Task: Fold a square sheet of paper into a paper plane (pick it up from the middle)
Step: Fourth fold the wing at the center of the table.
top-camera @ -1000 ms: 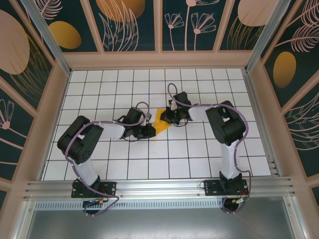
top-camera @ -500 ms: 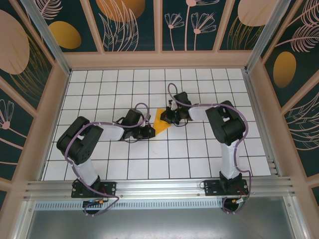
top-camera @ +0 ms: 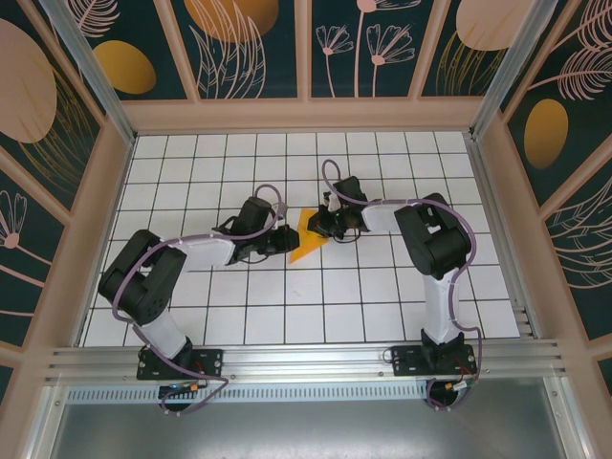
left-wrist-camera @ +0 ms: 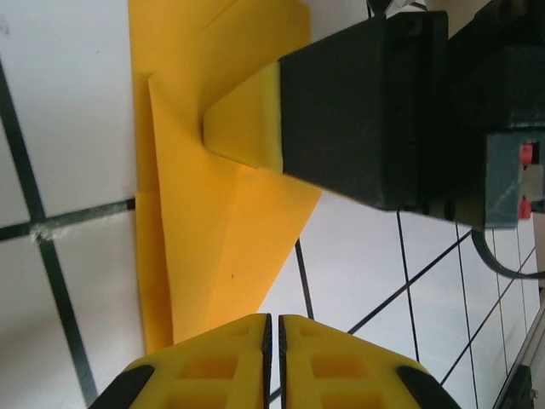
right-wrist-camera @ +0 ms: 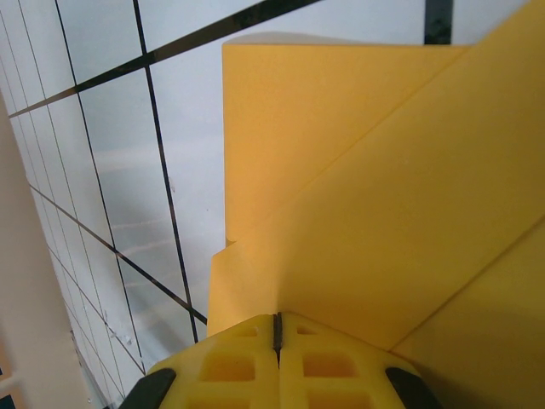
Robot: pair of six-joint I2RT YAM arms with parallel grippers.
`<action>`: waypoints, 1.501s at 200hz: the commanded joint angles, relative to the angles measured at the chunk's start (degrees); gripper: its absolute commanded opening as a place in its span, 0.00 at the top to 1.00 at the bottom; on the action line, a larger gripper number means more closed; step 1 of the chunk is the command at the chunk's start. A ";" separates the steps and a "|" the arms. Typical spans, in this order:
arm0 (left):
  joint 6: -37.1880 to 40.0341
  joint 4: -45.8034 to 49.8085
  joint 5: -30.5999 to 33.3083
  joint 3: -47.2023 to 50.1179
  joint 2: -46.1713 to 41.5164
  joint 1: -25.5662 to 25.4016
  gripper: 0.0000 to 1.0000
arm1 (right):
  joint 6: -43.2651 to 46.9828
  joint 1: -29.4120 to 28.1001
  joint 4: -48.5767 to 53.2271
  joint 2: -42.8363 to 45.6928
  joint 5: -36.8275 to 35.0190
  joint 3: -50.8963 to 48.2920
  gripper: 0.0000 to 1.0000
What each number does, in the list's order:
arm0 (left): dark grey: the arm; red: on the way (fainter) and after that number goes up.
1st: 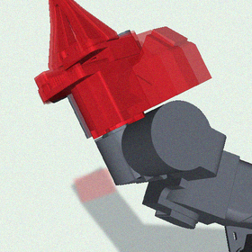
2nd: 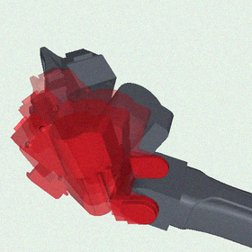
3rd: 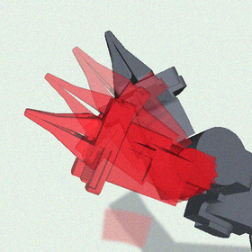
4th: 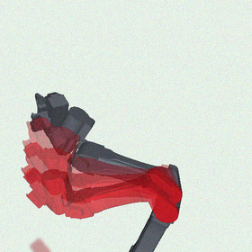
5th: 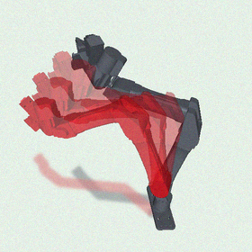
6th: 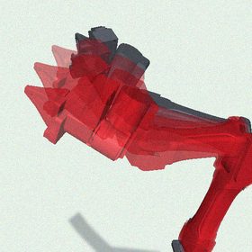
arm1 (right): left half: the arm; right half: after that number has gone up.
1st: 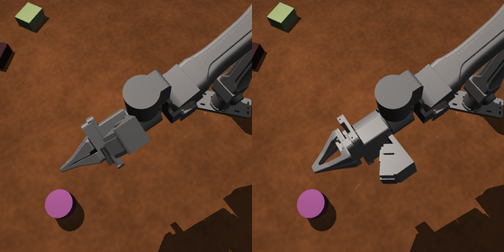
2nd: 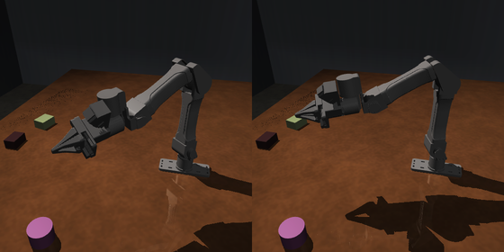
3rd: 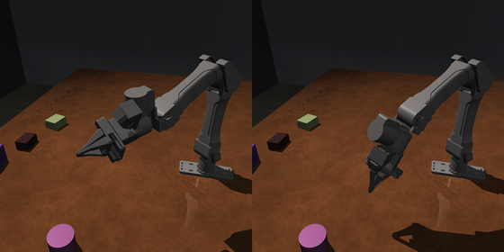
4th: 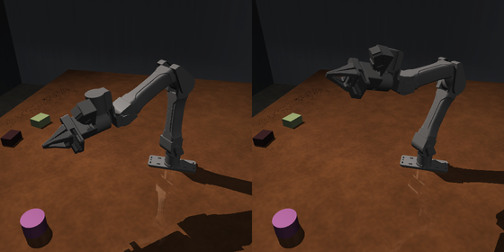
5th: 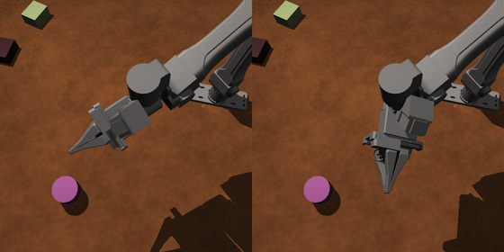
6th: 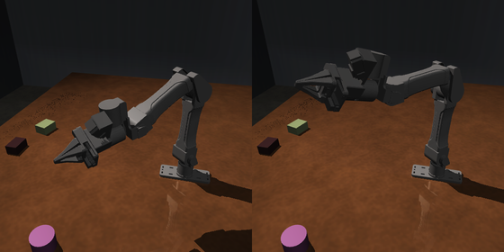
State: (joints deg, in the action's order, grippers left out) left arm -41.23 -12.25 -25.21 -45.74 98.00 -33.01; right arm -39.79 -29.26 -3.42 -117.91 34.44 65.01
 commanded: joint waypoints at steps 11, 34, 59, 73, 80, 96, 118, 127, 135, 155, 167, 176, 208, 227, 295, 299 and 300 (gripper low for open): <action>-1.37 0.19 -0.43 -1.13 4.51 -0.21 0.87 | 0.33 -0.45 8.05 -7.95 -10.13 -2.92 1.00; -1.15 1.28 -0.89 -0.24 4.84 -0.17 0.87 | 0.50 -0.45 8.34 -7.95 -10.27 -2.70 1.00; -0.69 2.33 -1.94 1.69 4.52 -0.18 0.89 | 0.59 -0.45 8.60 -7.95 -10.31 -2.52 1.00; 0.20 3.90 -1.31 2.24 4.49 -0.19 0.89 | 0.60 -0.45 8.66 -7.95 -10.35 -2.43 1.00; 0.55 4.58 -1.01 2.43 4.56 -0.19 0.89 | 0.65 -0.45 8.68 -7.95 -10.35 -2.39 1.00; 1.18 5.93 -0.29 2.53 4.93 -0.20 0.89 | 0.64 -0.45 8.83 -8.05 -10.35 -2.26 1.00; 1.97 7.05 0.34 2.25 5.31 -0.13 0.89 | 0.59 -0.46 9.03 -8.08 -10.44 -2.26 1.00; 2.25 7.16 0.05 1.99 5.04 -0.21 0.89 | 0.52 -0.41 9.01 -7.96 -10.53 -2.26 1.00; 2.43 7.07 -0.61 1.66 4.48 -0.20 0.89 | 0.54 -0.45 9.09 -7.95 -10.49 -2.35 1.00; 2.13 4.81 -2.56 1.01 2.24 -0.19 0.88 | 0.52 -0.45 9.02 -8.04 -10.62 -2.43 1.00; 1.50 2.85 -3.08 0.84 1.19 -0.16 0.88 | 0.38 -0.45 8.82 -8.15 -10.46 -2.57 1.00; 1.14 1.66 -3.09 0.75 1.06 -0.15 0.88 | 0.39 -0.45 8.66 -8.13 -10.38 -2.53 1.00; 0.98 1.88 -2.88 1.24 3.30 -0.20 0.92 | 0.24 -0.52 8.44 -8.22 -10.09 -2.59 1.00; 1.06 2.19 -2.84 2.90 4.00 -0.12 0.93 | 0.24 -0.52 8.37 -8.13 -9.92 -2.76 1.00; 2.51 5.83 -0.07 7.25 4.92 -0.19 1.00 | 1.88 -0.45 6.24 -5.23 -6.98 -0.58 1.00; 2.55 5.81 0.19 7.43 5.21 -0.19 1.00 | 2.06 -0.50 5.67 -4.68 -6.43 -0.32 1.00; 2.56 5.78 0.22 7.51 5.24 -0.15 1.00 | 2.11 -0.52 5.56 -4.56 -6.24 -0.28 1.00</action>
State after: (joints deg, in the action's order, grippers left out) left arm -40.10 -13.15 -26.92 -41.50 101.27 -33.01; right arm -39.53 -29.23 -2.90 -118.06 34.83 65.78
